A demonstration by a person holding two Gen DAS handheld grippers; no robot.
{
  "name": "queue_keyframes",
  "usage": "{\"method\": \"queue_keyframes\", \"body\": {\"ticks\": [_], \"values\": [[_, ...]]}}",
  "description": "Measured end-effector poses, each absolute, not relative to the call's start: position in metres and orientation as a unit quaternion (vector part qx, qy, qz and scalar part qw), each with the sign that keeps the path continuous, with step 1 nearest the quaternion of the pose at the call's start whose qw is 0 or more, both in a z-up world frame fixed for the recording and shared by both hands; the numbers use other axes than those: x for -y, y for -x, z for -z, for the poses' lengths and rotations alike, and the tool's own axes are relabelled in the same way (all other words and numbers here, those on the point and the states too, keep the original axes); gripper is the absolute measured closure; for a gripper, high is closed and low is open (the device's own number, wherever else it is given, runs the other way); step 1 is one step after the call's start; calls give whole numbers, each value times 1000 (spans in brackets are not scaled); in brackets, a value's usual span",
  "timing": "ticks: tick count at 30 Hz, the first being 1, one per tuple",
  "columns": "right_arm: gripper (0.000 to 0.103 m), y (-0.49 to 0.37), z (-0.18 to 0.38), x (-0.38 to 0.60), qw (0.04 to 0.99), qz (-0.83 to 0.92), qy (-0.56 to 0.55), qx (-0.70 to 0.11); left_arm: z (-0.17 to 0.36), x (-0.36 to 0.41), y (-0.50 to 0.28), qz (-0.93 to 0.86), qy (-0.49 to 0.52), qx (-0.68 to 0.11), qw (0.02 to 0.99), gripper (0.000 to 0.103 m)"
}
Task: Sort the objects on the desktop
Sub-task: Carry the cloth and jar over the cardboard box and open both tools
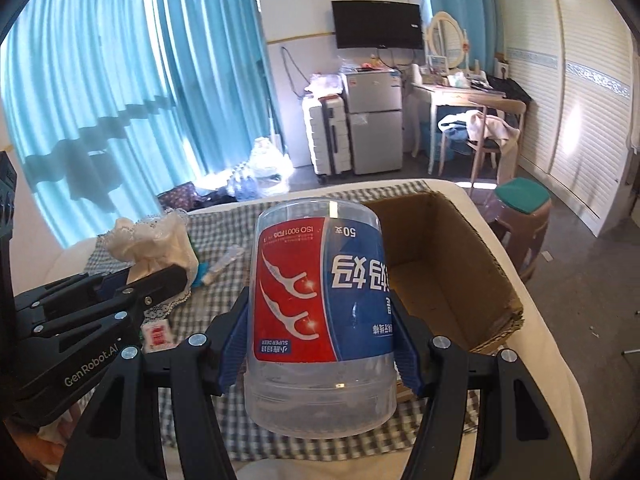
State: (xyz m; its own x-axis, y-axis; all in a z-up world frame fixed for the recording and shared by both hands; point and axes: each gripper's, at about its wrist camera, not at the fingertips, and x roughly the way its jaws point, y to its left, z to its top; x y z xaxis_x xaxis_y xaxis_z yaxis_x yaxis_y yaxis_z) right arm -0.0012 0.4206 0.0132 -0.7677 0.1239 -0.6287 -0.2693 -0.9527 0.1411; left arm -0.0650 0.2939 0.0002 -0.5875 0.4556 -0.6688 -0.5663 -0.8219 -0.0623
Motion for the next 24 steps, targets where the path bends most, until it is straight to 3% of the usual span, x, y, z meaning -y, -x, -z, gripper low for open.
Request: {"method": "queue_keyframes", "body": {"ticks": [17, 18, 19, 20, 21, 22, 24], "values": [[41, 32, 41, -496, 149, -907, 350, -181, 69, -349, 98, -845, 416, -109, 318, 79], [41, 32, 40, -497, 152, -906, 348, -186, 70, -348, 98, -845, 419, -111, 315, 75], [40, 31, 40, -498, 154, -906, 346, -190, 70, -347, 99, -844, 420, -109, 315, 65], [35, 31, 38, -499, 155, -906, 341, -194, 70, -346, 99, -842, 422, -105, 318, 49], [25, 31, 36, -501, 155, -907, 338, -197, 68, -344, 99, -843, 421, -101, 319, 42], [22, 31, 33, -501, 155, -908, 335, -198, 66, -343, 98, -845, 419, -101, 317, 31], [22, 28, 25, -497, 154, -913, 323, -196, 58, -339, 94, -849, 410, -101, 318, 25]]}}
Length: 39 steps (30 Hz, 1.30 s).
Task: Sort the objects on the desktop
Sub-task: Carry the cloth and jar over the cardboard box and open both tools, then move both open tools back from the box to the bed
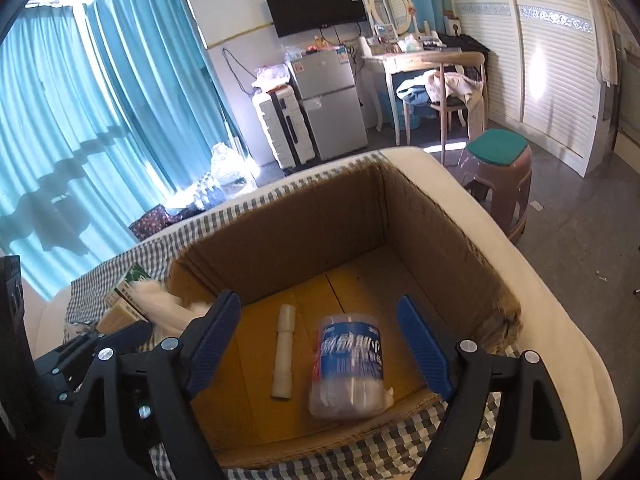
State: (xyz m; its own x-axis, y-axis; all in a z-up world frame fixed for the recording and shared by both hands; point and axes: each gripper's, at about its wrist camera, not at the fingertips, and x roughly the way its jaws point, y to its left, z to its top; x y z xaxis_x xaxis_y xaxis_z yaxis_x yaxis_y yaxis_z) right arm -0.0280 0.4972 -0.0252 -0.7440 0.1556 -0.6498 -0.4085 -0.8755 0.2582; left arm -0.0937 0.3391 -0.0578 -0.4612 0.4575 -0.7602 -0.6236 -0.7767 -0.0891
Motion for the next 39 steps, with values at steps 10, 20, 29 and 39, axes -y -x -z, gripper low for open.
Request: {"method": "queue_keyframes", "body": {"ticks": [10, 20, 29, 39], "values": [[22, -11, -26, -457, 140, -939, 253, -189, 8, -274, 78, -878, 383, -66, 280, 10], [0, -74, -116, -356, 84, -990, 56, -95, -95, -147, 63, -958, 252, -63, 122, 0], [0, -4, -47, -296, 33, -961, 213, -173, -28, -44, 74, -959, 279, -26, 38, 0], [4, 76, 67, -217, -40, -924, 353, -144, 75, 8, 100, -926, 374, 52, 22, 0]]}}
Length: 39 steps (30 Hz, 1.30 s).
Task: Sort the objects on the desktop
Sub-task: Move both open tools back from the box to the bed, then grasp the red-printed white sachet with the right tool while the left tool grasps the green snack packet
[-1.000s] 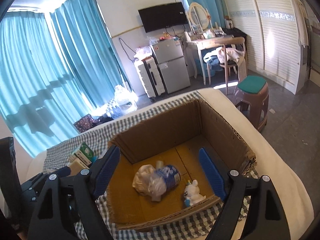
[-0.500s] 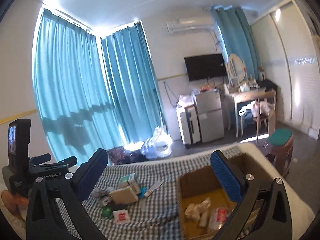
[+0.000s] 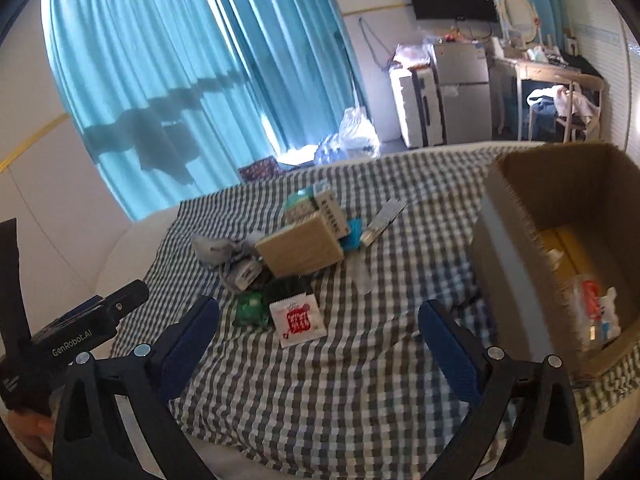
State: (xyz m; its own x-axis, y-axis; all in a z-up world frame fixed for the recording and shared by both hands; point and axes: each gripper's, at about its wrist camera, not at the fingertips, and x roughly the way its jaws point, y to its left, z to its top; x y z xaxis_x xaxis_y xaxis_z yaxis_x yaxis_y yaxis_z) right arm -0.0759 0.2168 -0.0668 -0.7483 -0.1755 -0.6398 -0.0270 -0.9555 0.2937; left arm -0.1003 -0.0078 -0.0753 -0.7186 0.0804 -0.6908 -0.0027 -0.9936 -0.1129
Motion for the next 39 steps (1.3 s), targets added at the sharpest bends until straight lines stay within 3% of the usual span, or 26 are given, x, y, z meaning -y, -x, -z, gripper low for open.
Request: {"method": "queue_keyframes", "body": {"ticks": [2, 6, 7, 14, 19, 29, 31, 33, 35, 39], "values": [[7, 91, 88, -206, 45, 916, -376, 131, 97, 9, 111, -918, 394, 42, 14, 0], [32, 125, 135, -184, 62, 901, -420, 91, 134, 20, 131, -907, 421, 34, 2, 0], [34, 132, 144, -180, 69, 897, -428, 88, 140, 25, 135, -903, 427, 40, 1, 0], [34, 180, 195, -154, 97, 877, -463, 79, 178, 47, 155, -883, 466, 61, -15, 0], [34, 196, 208, -155, 111, 870, -470, 94, 184, 41, 162, -879, 473, 58, 3, 0], [34, 202, 223, -147, 115, 868, -480, 49, 192, 16, 169, -882, 470, 17, 37, 0], [45, 200, 222, -149, 117, 870, -478, 45, 194, 15, 171, -881, 472, 14, 42, 0], [71, 197, 221, -154, 124, 870, -473, 55, 196, 11, 173, -879, 474, 10, 46, 0], [85, 195, 221, -162, 117, 870, -475, 60, 199, 10, 176, -878, 476, 13, 49, 0], [87, 188, 220, -183, 105, 868, -478, 81, 205, 3, 189, -874, 483, 28, 57, 0]]}}
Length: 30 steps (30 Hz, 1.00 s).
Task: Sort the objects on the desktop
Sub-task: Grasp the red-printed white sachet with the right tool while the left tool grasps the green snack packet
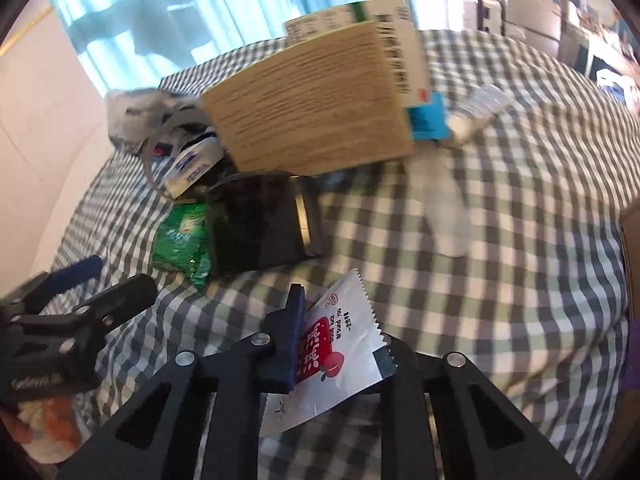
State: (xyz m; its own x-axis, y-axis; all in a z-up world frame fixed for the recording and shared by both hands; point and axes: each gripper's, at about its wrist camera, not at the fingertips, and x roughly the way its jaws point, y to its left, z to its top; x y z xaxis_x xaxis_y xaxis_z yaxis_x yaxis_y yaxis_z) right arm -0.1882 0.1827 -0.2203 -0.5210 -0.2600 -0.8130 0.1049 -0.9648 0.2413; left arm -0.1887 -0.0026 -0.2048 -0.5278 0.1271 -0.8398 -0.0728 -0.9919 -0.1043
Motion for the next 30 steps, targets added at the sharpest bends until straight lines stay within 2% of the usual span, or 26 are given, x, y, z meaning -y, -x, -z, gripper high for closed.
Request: {"method": "queue_keyframes", "body": {"ticks": [6, 9, 11, 12, 13, 14, 16, 17, 19, 21, 24, 30], "values": [[88, 180, 220, -203, 94, 864, -482, 111, 219, -13, 209, -862, 498, 29, 91, 0], [87, 181, 222, -205, 93, 863, -483, 115, 226, -17, 220, -862, 501, 6, 84, 0], [85, 180, 222, -206, 94, 862, -485, 118, 226, -17, 226, -863, 497, 0, 92, 4], [77, 180, 221, -206, 97, 860, -485, 123, 226, -17, 229, -863, 496, -2, 100, 9], [71, 182, 221, -208, 104, 857, -488, 132, 227, -17, 232, -860, 497, 1, 115, 37], [58, 183, 219, -213, 113, 854, -488, 141, 229, -18, 236, -854, 506, -1, 123, 54], [47, 176, 213, -214, 125, 853, -485, 147, 231, -19, 239, -850, 512, -9, 127, 56], [47, 174, 213, -215, 123, 854, -485, 140, 230, -20, 240, -850, 510, -13, 131, 58], [52, 170, 214, -212, 121, 856, -489, 116, 228, -20, 241, -849, 512, -12, 131, 62], [78, 165, 210, -200, 110, 858, -494, 93, 226, -16, 241, -849, 513, -3, 129, 64], [90, 161, 211, -204, 104, 859, -493, 88, 219, -3, 235, -850, 512, 8, 126, 66], [97, 153, 196, -208, 107, 863, -486, 88, 199, 4, 208, -856, 501, 25, 130, 66]]}}
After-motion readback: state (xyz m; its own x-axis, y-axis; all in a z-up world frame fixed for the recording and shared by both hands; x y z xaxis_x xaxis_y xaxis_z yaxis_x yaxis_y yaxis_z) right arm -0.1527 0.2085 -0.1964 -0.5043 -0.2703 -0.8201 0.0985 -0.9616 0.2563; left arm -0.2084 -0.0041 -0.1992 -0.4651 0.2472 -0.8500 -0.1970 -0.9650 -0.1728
